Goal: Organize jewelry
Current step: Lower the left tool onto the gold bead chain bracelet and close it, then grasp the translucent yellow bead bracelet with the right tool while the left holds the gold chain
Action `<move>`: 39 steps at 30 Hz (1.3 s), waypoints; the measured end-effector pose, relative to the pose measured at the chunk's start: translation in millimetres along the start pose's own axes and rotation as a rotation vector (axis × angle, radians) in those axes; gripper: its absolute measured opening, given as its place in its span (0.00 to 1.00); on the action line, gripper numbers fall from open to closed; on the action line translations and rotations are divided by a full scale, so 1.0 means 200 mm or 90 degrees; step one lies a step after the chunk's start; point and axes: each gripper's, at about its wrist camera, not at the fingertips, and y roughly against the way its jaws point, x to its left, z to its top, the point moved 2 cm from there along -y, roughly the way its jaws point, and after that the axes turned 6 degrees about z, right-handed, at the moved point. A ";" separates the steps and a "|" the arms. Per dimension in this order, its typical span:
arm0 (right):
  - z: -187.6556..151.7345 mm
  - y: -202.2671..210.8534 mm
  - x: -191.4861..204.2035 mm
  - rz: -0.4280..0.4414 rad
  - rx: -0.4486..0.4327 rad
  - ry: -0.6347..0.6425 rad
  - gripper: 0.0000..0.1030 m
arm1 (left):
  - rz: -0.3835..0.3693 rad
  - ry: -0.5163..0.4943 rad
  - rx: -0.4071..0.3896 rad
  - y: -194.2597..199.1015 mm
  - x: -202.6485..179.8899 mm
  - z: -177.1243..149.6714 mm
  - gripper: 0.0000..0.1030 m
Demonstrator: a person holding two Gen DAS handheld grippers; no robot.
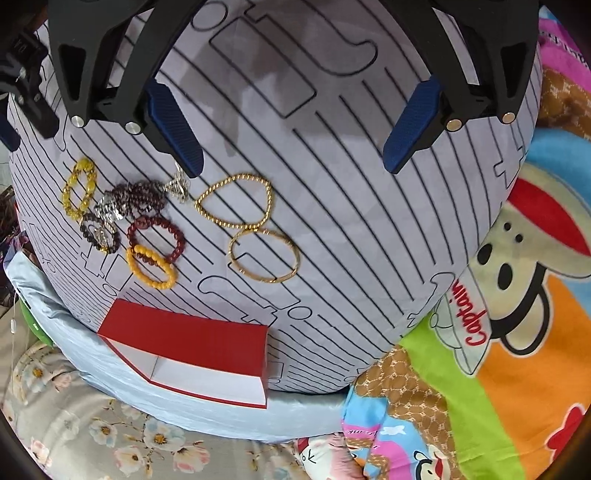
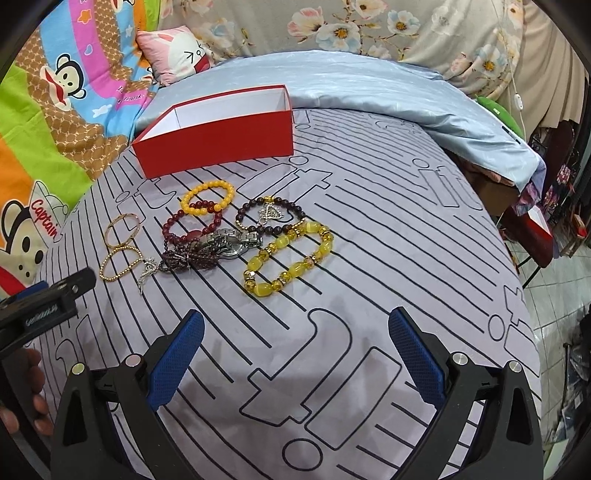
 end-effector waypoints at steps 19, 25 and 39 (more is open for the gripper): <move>0.05 -0.10 -0.02 -0.002 0.026 -0.013 0.93 | -0.042 -0.020 0.012 -0.17 -0.08 0.05 0.38; 0.07 -0.12 -0.03 -0.004 0.032 -0.015 0.93 | -0.108 -0.015 0.032 -0.17 -0.10 0.07 0.05; 0.13 -0.13 -0.08 -0.013 0.024 -0.012 0.92 | -0.138 -0.006 0.042 -0.09 -0.08 0.09 0.03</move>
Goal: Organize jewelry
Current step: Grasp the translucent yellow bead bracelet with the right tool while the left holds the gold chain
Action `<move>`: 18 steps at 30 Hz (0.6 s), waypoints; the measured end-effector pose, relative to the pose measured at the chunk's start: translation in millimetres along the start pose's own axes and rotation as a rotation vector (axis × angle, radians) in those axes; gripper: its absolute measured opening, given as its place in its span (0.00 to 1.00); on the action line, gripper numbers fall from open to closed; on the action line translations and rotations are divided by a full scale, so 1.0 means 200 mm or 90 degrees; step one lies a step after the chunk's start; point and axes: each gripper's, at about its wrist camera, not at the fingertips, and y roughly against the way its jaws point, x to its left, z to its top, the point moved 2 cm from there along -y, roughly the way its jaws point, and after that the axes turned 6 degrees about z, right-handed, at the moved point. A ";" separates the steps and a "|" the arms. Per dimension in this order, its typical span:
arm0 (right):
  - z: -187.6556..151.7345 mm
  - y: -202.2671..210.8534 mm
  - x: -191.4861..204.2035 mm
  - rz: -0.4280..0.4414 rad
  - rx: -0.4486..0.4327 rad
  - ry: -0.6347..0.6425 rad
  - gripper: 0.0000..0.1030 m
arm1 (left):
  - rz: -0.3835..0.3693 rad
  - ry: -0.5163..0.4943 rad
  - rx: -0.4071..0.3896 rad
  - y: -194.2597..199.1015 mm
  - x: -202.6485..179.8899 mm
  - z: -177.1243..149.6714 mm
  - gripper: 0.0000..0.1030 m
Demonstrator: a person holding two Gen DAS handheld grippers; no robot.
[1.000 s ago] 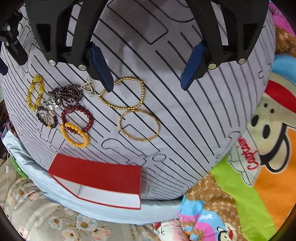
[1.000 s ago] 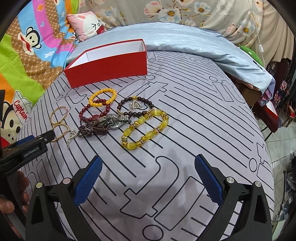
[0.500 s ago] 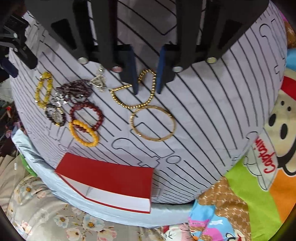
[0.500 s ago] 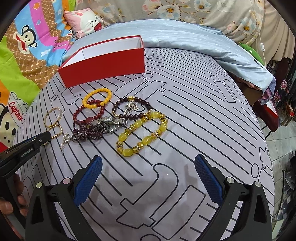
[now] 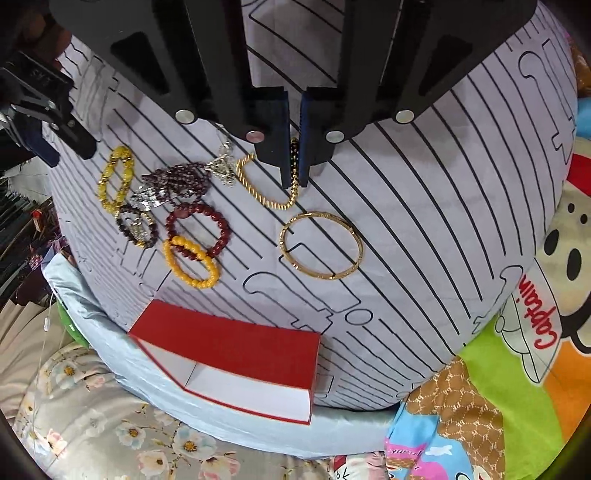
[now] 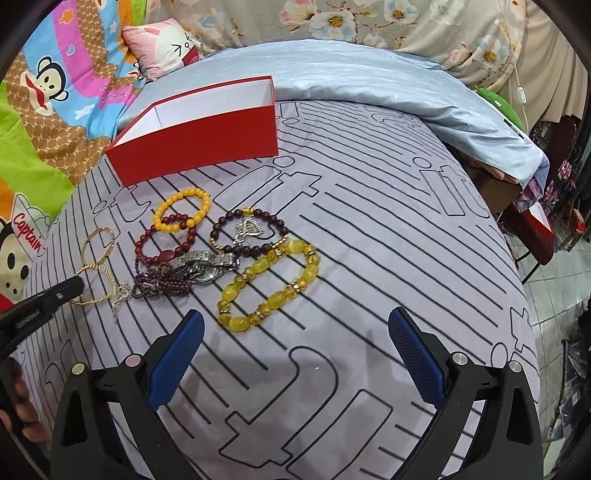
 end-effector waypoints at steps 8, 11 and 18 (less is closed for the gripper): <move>0.03 -0.05 -0.04 0.023 0.013 -0.022 0.78 | 0.009 -0.014 -0.009 0.07 -0.02 0.03 0.03; 0.05 -0.07 -0.04 0.032 0.020 -0.029 0.72 | 0.010 -0.013 -0.002 0.06 -0.03 0.03 0.03; 0.06 -0.19 -0.06 0.025 0.053 -0.045 0.56 | 0.017 -0.010 0.005 0.05 -0.02 0.02 0.03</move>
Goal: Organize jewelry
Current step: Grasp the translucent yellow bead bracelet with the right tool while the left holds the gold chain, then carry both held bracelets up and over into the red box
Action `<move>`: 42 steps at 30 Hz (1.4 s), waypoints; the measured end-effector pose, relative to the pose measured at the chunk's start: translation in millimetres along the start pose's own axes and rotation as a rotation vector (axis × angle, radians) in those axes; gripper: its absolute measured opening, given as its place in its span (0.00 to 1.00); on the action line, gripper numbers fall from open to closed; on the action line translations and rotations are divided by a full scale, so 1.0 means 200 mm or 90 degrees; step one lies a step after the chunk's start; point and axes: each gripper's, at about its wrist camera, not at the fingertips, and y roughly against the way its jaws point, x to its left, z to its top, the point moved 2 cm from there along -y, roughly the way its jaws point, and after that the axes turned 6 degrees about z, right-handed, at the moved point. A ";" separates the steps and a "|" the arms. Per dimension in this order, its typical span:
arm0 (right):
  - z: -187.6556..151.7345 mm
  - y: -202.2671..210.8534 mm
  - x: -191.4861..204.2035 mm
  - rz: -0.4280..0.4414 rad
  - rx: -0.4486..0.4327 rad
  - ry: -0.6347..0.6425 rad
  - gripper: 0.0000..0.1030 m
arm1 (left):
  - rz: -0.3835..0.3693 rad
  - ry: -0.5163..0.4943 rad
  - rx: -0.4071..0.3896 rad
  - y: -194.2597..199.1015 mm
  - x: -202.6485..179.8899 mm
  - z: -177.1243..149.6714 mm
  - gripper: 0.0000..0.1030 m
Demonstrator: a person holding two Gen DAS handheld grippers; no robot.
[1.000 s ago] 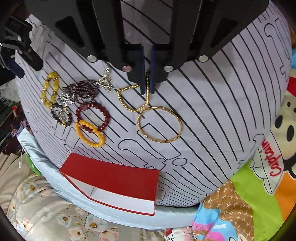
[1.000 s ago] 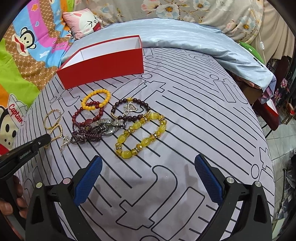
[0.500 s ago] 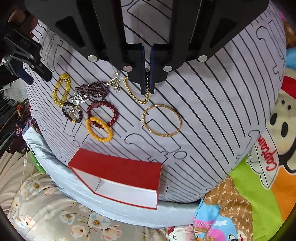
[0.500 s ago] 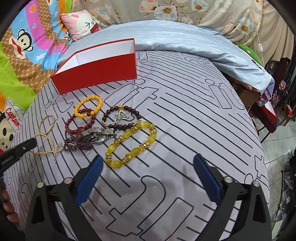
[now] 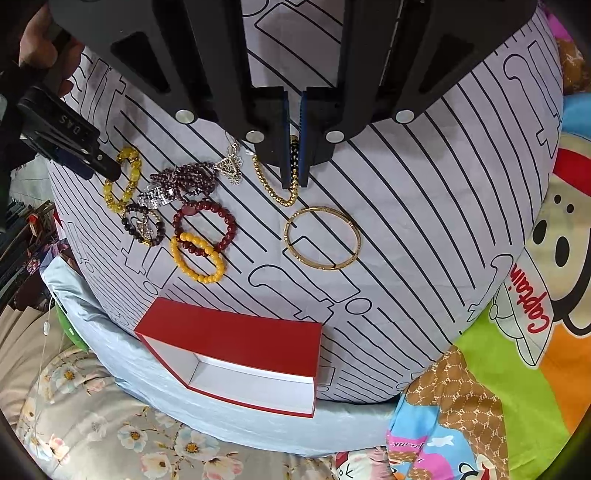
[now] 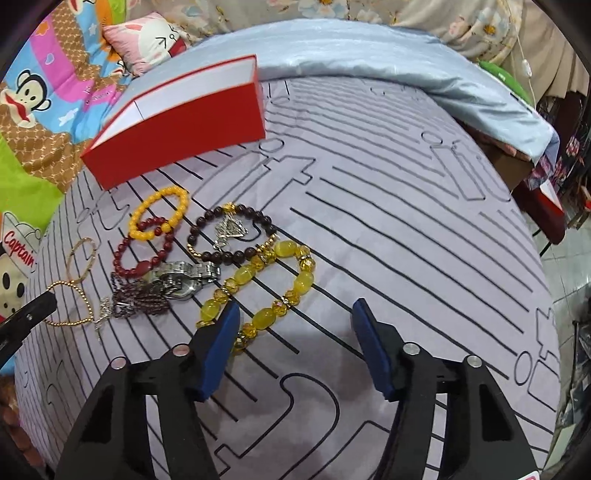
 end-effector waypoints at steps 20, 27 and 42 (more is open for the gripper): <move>0.03 0.01 -0.07 0.013 -0.003 0.008 0.08 | 0.003 -0.017 -0.010 0.06 -0.04 0.02 0.03; 0.04 0.05 -0.08 0.039 -0.004 -0.005 0.08 | 0.001 -0.021 -0.020 0.11 -0.05 0.03 0.03; 0.03 -0.01 -0.06 0.002 -0.004 0.022 0.31 | 0.002 -0.022 -0.012 0.10 -0.06 0.01 0.03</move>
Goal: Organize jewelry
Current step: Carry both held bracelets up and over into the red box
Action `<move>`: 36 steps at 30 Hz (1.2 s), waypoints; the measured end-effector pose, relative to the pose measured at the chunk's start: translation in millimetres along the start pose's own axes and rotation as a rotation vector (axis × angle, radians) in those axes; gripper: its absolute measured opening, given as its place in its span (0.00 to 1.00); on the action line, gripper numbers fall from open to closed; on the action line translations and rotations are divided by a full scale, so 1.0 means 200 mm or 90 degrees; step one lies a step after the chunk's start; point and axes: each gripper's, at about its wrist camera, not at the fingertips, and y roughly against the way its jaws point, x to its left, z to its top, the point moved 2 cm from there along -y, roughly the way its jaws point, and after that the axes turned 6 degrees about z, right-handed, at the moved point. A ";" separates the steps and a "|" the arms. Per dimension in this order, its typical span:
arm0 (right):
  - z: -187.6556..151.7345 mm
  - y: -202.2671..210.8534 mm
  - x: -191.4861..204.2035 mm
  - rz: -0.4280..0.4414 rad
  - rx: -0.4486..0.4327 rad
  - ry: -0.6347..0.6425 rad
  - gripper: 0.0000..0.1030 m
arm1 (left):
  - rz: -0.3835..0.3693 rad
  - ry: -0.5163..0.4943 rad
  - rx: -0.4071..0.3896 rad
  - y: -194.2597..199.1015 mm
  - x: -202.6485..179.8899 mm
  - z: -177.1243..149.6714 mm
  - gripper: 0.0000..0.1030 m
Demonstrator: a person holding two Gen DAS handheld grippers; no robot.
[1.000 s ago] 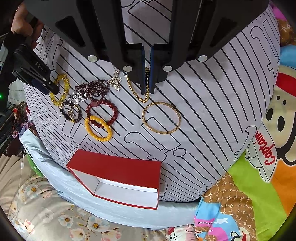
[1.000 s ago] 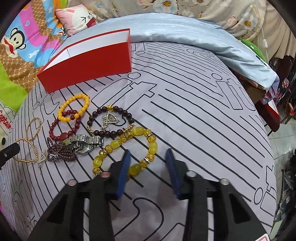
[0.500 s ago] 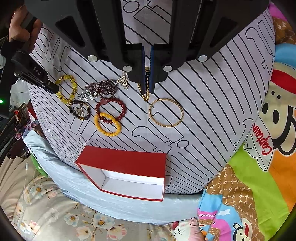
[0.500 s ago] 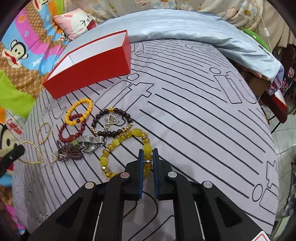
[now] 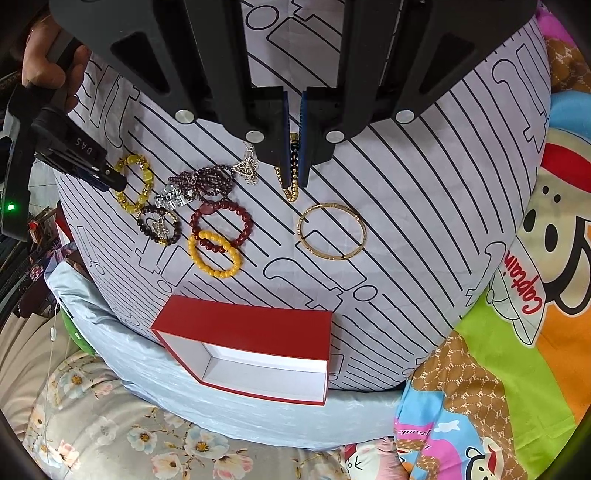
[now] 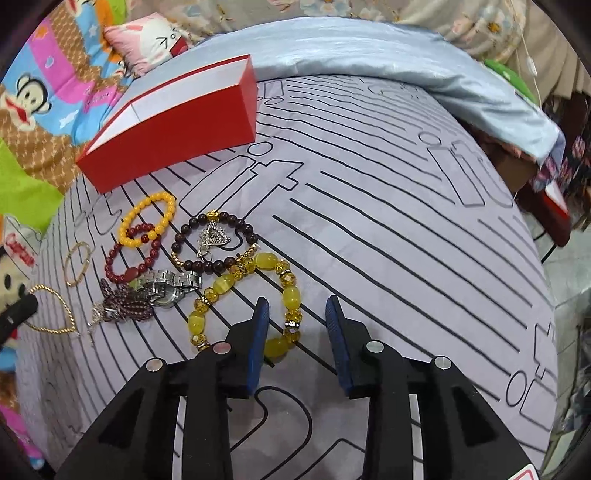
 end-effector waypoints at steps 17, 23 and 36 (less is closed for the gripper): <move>0.23 0.33 0.13 0.062 -0.095 0.037 0.09 | -0.030 0.005 -0.051 0.14 -0.01 0.19 0.03; 0.40 0.45 0.22 0.088 -0.136 0.065 0.09 | -0.043 -0.007 -0.091 0.19 -0.04 0.40 0.03; 1.02 0.24 0.36 0.149 -0.161 0.088 0.09 | -0.033 -0.041 -0.157 -0.03 -0.17 0.98 0.03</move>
